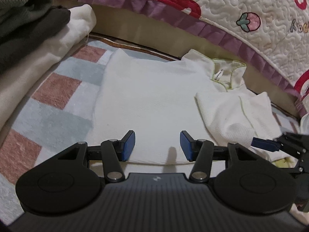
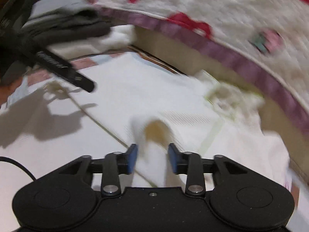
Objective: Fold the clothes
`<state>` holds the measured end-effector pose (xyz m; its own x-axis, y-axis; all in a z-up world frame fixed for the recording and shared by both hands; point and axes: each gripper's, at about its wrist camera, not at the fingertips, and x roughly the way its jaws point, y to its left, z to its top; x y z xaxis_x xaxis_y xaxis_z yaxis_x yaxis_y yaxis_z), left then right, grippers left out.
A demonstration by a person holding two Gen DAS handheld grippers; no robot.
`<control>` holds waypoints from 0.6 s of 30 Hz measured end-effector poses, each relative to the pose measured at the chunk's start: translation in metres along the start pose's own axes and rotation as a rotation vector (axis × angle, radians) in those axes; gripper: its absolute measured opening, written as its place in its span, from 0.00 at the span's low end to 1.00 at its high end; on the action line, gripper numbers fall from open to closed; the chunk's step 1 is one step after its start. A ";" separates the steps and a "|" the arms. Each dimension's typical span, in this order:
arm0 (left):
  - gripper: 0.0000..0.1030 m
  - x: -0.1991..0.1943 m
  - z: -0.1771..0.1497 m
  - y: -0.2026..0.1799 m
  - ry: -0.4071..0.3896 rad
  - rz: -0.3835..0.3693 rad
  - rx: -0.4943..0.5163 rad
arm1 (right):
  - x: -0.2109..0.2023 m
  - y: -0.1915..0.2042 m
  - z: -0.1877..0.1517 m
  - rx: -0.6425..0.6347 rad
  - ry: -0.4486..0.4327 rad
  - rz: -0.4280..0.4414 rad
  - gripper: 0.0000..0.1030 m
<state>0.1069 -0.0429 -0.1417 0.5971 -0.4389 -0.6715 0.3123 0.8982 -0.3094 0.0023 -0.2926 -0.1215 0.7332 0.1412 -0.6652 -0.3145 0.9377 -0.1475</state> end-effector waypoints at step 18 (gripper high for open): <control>0.49 -0.006 0.000 -0.016 -0.023 -0.063 0.067 | 0.032 -0.084 -0.024 0.949 -0.032 0.248 0.08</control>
<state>0.0984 -0.0553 -0.1328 0.5914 -0.4960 -0.6358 0.3986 0.8652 -0.3042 0.0380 -0.3745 -0.1481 0.7321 0.3639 -0.5759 0.1434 0.7440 0.6526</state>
